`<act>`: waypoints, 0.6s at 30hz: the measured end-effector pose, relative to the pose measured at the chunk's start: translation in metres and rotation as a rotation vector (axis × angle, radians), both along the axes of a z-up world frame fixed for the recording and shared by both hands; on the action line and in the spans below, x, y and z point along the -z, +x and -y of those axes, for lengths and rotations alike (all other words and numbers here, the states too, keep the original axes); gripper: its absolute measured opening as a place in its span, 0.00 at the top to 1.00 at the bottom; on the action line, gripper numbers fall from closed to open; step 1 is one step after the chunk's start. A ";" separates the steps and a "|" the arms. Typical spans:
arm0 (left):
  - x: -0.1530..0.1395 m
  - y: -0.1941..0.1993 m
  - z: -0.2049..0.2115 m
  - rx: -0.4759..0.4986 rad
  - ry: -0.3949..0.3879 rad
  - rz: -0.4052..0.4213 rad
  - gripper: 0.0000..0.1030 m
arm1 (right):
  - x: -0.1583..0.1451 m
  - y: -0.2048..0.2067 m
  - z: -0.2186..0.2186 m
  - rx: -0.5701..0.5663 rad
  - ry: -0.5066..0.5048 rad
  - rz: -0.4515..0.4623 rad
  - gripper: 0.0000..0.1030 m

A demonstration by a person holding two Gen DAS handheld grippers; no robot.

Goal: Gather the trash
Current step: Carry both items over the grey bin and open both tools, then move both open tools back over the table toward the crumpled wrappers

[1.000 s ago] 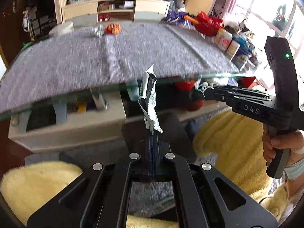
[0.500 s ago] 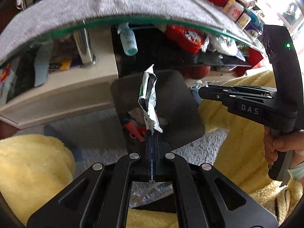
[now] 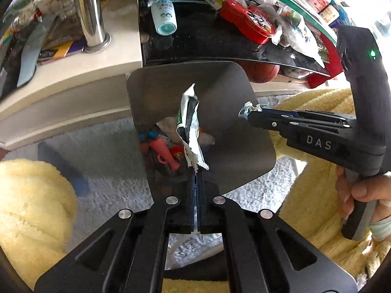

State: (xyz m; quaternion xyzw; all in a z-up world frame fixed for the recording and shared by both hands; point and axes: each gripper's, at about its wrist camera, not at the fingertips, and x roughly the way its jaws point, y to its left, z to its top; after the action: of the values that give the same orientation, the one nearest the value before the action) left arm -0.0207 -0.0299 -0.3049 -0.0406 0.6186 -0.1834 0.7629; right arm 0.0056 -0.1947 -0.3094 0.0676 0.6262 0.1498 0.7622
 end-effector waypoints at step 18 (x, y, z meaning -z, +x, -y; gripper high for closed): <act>-0.072 0.024 -0.045 -0.128 -0.027 0.137 0.36 | -0.076 0.026 0.035 0.124 0.032 0.153 0.29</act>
State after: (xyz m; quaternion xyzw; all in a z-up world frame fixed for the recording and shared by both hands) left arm 0.0031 0.0147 -0.2329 -0.0776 0.5587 -0.1450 0.8129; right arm 0.0314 -0.2300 -0.2338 0.1066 0.5582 0.1170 0.8145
